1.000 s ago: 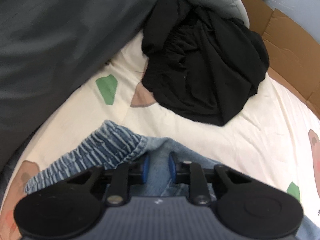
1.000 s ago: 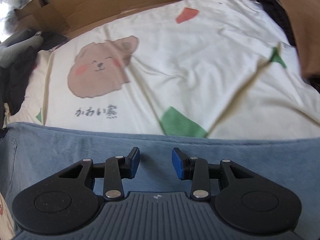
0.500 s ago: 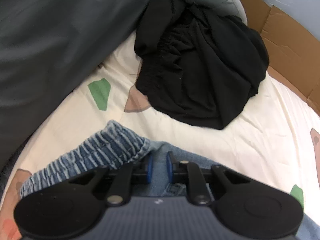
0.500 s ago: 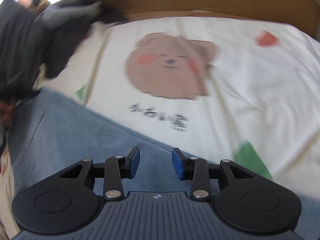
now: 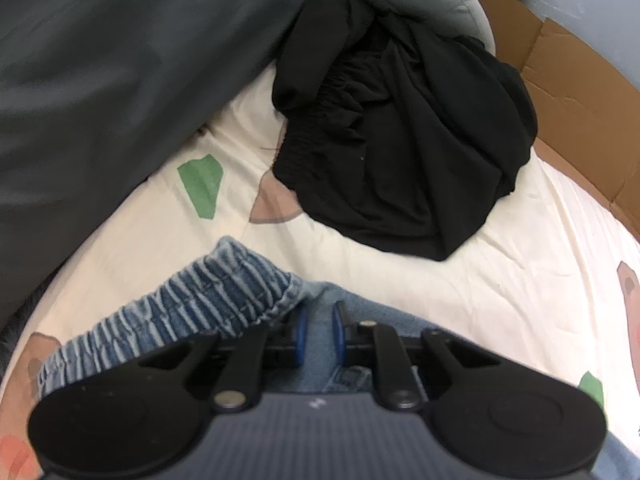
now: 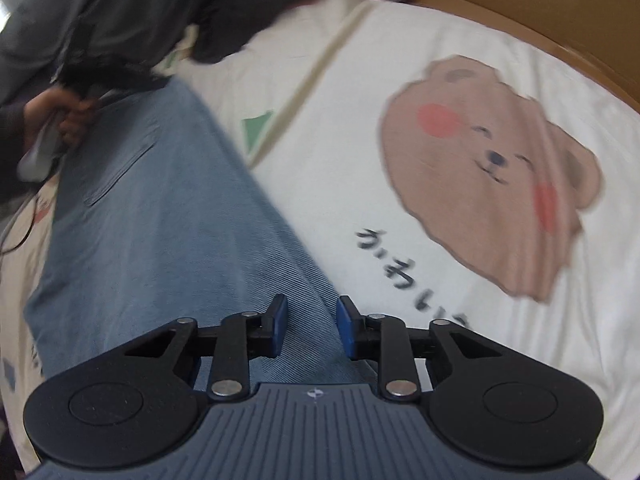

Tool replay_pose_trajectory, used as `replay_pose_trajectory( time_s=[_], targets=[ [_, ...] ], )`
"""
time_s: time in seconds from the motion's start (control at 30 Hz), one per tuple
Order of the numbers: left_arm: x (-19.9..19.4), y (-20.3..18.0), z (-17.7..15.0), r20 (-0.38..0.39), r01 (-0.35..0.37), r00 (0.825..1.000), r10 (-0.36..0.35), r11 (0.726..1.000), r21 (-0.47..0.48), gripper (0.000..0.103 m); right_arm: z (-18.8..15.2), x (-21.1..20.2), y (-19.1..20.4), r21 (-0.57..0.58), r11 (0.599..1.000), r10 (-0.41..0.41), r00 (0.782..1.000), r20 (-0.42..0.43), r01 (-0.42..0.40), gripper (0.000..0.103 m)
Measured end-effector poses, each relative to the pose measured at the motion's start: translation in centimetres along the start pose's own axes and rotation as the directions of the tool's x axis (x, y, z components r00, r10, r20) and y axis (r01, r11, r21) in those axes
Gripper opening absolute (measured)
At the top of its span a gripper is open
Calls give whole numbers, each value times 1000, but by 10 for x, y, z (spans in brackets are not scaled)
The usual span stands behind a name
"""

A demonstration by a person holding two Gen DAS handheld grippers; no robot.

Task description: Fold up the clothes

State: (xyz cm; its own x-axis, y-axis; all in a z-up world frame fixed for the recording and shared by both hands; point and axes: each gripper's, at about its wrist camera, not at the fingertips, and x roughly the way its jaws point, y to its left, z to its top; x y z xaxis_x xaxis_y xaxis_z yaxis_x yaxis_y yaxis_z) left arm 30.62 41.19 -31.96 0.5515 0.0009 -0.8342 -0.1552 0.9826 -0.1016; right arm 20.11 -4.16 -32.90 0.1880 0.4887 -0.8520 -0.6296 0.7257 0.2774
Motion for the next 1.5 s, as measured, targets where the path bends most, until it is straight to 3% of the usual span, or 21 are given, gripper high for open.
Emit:
replay_pose_trajectory(
  time_s=[0.13, 0.27, 0.37, 0.43, 0.83, 0.97, 1.07, 1.13, 1.23, 1.5],
  targets=[
    [1, 1, 0, 6, 5, 1000, -5, 1000, -6, 16, 6, 8, 6, -66, 998, 3, 999, -35, -6, 33],
    [2, 1, 1, 5, 7, 1000, -7, 1000, 3, 16, 8, 14, 5, -62, 998, 25, 998, -55, -28, 2],
    [-1, 2, -2, 4, -6, 1000, 6, 1000, -19, 16, 8, 13, 8, -81, 996, 15, 998, -55, -20, 1],
    [-19, 1, -19, 15, -76, 997, 79, 989, -124, 16, 9, 10, 9, -85, 996, -1, 999, -47, -3, 1],
    [-14, -3, -18, 36, -91, 995, 96, 989, -120, 14, 13, 16, 9, -36, 996, -86, 995, -51, 84, 0],
    [-19, -9, -16, 44, -122, 991, 128, 986, -116, 12, 12, 17, 0, 57, 994, -87, 996, -29, 88, 8],
    [-41, -18, -20, 100, -145, 983, 155, 985, -96, 13, 5, -11, -9, 109, 978, -183, 982, 37, 178, 9],
    [-59, -26, -28, 134, -111, 983, 124, 989, -102, 14, -2, -31, -15, 147, 967, -219, 974, 51, 209, 9],
    [-75, -37, -45, 124, -75, 988, 88, 992, -104, 14, -20, -60, -22, 197, 949, -263, 963, 57, 248, 9],
    [-93, -84, -94, 38, 1, 999, -1, 1000, 4, 14, -75, -85, -14, 319, 899, -317, 948, -2, 301, 9]
  ],
)
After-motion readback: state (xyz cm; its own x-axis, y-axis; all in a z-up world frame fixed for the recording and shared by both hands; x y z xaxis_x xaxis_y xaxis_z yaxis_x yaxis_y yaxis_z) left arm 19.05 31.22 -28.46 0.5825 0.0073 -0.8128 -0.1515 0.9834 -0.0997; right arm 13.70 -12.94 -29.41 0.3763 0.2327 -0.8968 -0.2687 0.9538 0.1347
